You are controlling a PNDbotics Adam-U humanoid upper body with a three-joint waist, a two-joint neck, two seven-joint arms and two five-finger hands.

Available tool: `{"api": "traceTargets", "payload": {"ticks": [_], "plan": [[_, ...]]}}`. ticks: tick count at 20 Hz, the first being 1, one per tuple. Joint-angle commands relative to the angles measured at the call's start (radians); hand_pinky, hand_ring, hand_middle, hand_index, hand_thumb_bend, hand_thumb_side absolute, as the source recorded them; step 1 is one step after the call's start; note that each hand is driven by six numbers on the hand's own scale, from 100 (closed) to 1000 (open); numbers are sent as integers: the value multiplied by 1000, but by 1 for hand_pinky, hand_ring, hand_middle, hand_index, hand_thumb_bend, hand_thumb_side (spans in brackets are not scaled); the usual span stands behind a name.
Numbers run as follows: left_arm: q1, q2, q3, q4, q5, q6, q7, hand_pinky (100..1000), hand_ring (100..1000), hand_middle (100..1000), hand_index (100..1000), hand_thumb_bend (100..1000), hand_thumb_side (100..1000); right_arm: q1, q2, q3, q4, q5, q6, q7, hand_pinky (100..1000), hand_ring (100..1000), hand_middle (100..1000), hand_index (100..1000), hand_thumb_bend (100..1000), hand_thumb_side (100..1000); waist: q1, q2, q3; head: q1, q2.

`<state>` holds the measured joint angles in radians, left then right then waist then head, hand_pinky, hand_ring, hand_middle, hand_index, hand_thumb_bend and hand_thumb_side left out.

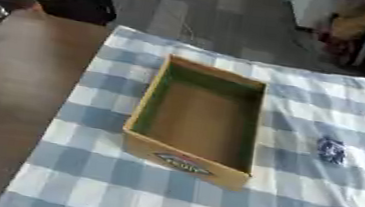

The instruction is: Pick up objects on the table and place them in the box.

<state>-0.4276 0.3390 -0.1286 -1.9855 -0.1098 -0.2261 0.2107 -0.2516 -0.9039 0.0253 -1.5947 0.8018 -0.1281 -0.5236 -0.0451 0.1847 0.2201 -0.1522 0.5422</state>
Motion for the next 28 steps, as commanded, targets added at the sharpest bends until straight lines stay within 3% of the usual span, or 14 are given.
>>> {"api": "traceTargets", "payload": {"ticks": [1, 6, 11, 22, 28], "plan": [[-10, 21, 1, -14, -2, 0, 0, 791, 835, 1000, 890, 224, 939, -13, -38, -9, -17, -9, 2, 0, 880, 903, 945, 978, 100, 1000, 0, -20, -1, 11, -19], [-8, 23, -2, -14, 0, 2, -3, 791, 835, 1000, 890, 223, 939, -50, -32, 3, 15, -24, 6, 12, 871, 898, 938, 978, 100, 1000, 1, -23, -1, -12, 27], [-9, 21, -3, -14, 1, 2, -4, 791, 835, 1000, 890, 224, 940, -103, -10, 25, 119, -8, 3, 42, 877, 899, 942, 978, 100, 1000, 1, -21, 5, -29, 51], [-13, 16, -5, -14, 4, 1, -7, 791, 836, 1000, 890, 224, 941, -208, 63, 53, 381, 73, -21, 68, 883, 898, 943, 977, 100, 1000, 2, -13, 14, -37, 56], [-20, 9, -6, -14, 6, -1, -8, 791, 836, 1000, 890, 225, 941, -233, 93, 53, 469, 101, -30, 58, 884, 897, 943, 977, 100, 1000, 1, -6, 23, -40, 46]]}}
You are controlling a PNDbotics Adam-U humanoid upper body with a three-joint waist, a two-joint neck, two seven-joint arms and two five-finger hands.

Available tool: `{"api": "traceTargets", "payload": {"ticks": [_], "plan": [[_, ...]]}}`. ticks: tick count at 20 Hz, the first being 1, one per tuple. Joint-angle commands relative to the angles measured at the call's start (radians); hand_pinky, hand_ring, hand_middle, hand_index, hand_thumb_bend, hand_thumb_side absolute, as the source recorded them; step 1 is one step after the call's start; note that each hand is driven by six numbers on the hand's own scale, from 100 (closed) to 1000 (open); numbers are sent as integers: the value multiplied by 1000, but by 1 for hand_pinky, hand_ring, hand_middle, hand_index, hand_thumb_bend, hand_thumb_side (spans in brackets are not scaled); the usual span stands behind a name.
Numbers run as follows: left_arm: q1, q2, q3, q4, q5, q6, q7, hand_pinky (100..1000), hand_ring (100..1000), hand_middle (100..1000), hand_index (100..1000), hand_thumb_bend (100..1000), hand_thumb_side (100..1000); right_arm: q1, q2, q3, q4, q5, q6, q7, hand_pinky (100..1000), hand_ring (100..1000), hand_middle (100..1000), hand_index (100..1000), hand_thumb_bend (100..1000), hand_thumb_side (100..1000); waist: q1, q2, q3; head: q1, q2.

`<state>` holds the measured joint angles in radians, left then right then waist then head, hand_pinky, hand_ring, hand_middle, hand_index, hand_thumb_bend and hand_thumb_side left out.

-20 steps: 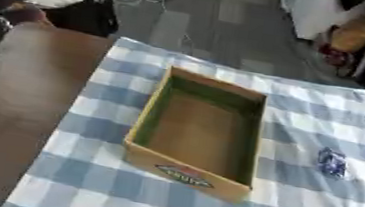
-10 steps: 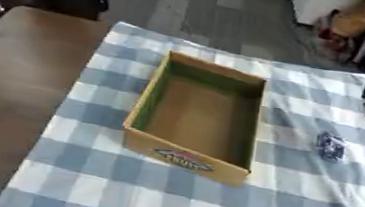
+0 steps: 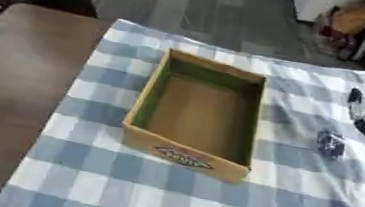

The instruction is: Pick up objects on the table and place them in the box.

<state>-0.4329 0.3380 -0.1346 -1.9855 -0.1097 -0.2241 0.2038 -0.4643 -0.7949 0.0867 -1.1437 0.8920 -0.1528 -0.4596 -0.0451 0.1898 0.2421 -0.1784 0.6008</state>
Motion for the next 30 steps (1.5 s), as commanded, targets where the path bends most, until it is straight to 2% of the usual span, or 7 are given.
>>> {"api": "traceTargets", "payload": {"ticks": [1, 9, 23, 24, 25, 28, 30], "plan": [[-16, 9, 0, -14, 7, -4, -1, 791, 836, 1000, 890, 226, 942, -21, -12, -9, 27, 13, -6, -10, 881, 896, 943, 977, 100, 1000, 1, -9, 3, -14, -16], [-23, 3, 1, -14, 10, -5, -1, 791, 837, 1000, 889, 226, 944, -22, 13, -5, 72, 39, -9, -57, 881, 896, 949, 981, 100, 1000, 1, 8, 13, -13, -34], [-25, 7, 4, -14, 7, -5, 2, 791, 837, 1000, 889, 225, 943, 1, 1, -19, 106, 129, -61, -52, 957, 928, 976, 986, 100, 1000, 3, 12, 9, -1, -36], [-25, 7, 4, -14, 6, -5, 2, 791, 837, 1000, 889, 225, 943, 3, 0, -20, 109, 133, -60, -50, 997, 947, 980, 986, 100, 1000, 3, 13, 9, 0, -42], [-25, 8, 4, -14, 6, -5, 2, 791, 837, 1000, 889, 225, 943, 4, 1, -22, 112, 138, -59, -49, 1000, 952, 981, 986, 100, 1000, 3, 13, 9, 0, -49], [-25, 9, 4, -14, 6, -4, 2, 791, 837, 1000, 889, 224, 943, 6, 7, -24, 123, 144, -59, -48, 1000, 971, 995, 997, 100, 1000, 3, 13, 8, -1, -103], [-26, 8, 4, -14, 6, -5, 2, 791, 837, 1000, 889, 225, 943, 7, 8, -22, 127, 143, -65, -41, 1000, 973, 1000, 1000, 100, 1000, 3, 13, 9, 1, -113]]}}
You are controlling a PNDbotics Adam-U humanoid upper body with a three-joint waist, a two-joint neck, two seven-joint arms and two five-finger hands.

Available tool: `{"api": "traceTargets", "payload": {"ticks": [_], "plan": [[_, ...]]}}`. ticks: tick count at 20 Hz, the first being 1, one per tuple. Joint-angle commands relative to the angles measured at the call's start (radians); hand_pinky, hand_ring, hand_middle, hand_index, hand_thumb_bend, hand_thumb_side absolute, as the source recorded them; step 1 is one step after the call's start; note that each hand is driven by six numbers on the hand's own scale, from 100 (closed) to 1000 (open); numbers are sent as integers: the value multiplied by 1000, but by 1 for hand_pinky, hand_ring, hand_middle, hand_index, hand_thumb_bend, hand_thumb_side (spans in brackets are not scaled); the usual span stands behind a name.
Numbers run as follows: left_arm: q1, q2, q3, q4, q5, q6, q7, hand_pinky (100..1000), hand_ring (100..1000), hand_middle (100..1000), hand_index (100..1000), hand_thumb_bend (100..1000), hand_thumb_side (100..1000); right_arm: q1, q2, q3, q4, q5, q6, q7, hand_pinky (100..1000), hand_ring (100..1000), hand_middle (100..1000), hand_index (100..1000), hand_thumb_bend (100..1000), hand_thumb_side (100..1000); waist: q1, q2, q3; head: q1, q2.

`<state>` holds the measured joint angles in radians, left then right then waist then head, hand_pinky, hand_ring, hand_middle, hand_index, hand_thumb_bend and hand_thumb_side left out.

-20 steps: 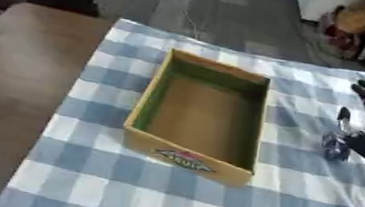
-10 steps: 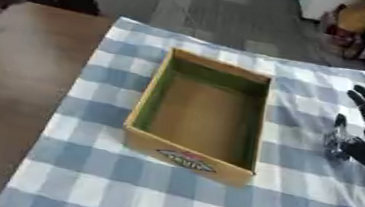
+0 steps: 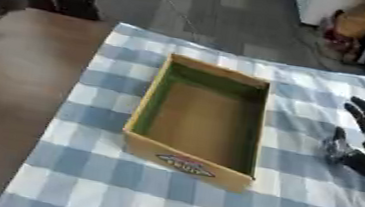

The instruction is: Pick up objects on the table and place them in the box.

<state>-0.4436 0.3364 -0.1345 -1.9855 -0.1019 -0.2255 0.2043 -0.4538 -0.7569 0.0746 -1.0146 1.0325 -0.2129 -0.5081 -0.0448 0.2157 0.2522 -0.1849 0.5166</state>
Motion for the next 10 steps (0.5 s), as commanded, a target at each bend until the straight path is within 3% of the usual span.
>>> {"api": "traceTargets", "payload": {"ticks": [1, 7, 10], "plan": [[-16, 10, 4, -14, -2, -4, 2, 791, 837, 1000, 889, 224, 943, -3, -29, -8, -1, 2, -9, 12, 1000, 975, 1000, 1000, 100, 1000, 2, -14, -1, 7, -30], [-17, 9, 4, -14, -3, -5, 2, 792, 836, 1000, 889, 225, 941, 8, -23, -7, -8, -23, -30, 31, 985, 956, 991, 1000, 100, 1000, 0, -16, 1, 10, -23], [-18, 10, 4, -14, -4, -5, 2, 792, 836, 1000, 888, 225, 941, 34, -20, -1, -58, -97, -34, 30, 953, 942, 975, 1000, 100, 1000, -2, -17, 2, 16, -21]]}}
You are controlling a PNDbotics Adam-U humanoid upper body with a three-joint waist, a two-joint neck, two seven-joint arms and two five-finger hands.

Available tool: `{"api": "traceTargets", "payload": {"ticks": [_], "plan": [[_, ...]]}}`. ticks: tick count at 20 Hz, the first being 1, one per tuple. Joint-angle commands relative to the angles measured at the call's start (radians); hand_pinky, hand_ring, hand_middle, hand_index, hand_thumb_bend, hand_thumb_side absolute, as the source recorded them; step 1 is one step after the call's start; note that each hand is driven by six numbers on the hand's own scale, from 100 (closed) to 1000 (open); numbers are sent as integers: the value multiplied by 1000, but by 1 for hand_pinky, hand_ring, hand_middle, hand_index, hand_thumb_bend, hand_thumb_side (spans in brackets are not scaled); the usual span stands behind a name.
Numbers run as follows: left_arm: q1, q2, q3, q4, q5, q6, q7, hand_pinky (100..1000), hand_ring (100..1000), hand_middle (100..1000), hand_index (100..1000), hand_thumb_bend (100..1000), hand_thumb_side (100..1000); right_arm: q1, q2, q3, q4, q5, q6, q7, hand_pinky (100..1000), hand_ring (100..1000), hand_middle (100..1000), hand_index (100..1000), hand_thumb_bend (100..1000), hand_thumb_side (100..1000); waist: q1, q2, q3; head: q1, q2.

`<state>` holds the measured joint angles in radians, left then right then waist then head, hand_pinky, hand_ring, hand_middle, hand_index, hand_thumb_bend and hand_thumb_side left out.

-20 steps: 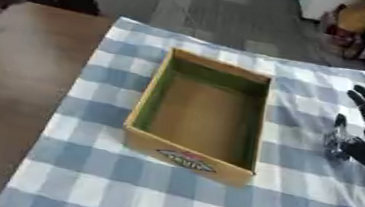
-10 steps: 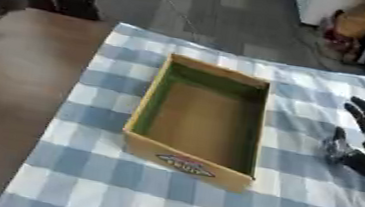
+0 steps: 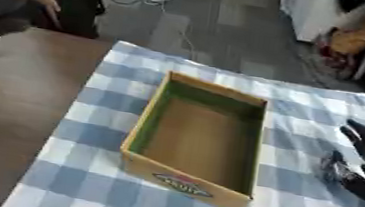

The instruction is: Pick up objects on the table and place them in the box.

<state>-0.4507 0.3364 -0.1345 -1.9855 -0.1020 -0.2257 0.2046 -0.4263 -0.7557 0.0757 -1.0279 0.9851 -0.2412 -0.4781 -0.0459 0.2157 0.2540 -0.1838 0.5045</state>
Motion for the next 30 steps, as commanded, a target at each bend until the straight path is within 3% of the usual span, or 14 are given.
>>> {"api": "traceTargets", "payload": {"ticks": [1, 6, 7, 8, 12, 30], "plan": [[-10, 10, 4, -14, -4, -5, 1, 792, 836, 1000, 888, 225, 941, 16, -24, 2, -67, -77, -5, 2, 951, 942, 974, 1000, 100, 1000, -1, -17, 0, 17, -9], [-7, 14, 4, -14, -5, -4, 1, 791, 836, 1000, 889, 225, 941, 64, -39, 16, -216, -201, 18, 27, 915, 931, 958, 1000, 100, 1000, -4, -24, -5, 28, -4], [-7, 15, 3, -14, -5, -4, 0, 791, 836, 1000, 889, 225, 941, 74, -40, 20, -244, -217, 24, 36, 915, 931, 957, 1000, 211, 1000, -5, -25, -6, 30, -4], [-6, 16, 3, -14, -5, -4, 0, 791, 836, 1000, 889, 225, 941, 84, -39, 24, -267, -230, 31, 45, 907, 929, 956, 1000, 100, 1000, -6, -26, -7, 32, -3], [-7, 15, 2, -14, -6, -4, -2, 791, 835, 1000, 888, 225, 940, 116, -20, 39, -319, -249, 61, 84, 905, 928, 958, 1000, 108, 1000, -6, -30, -7, 32, -3], [-14, 11, 2, -14, -6, -4, -1, 792, 835, 1000, 888, 225, 942, 119, 47, 44, -184, -159, 62, 97, 899, 927, 972, 1000, 100, 1000, -1, -20, -4, 34, -6]]}}
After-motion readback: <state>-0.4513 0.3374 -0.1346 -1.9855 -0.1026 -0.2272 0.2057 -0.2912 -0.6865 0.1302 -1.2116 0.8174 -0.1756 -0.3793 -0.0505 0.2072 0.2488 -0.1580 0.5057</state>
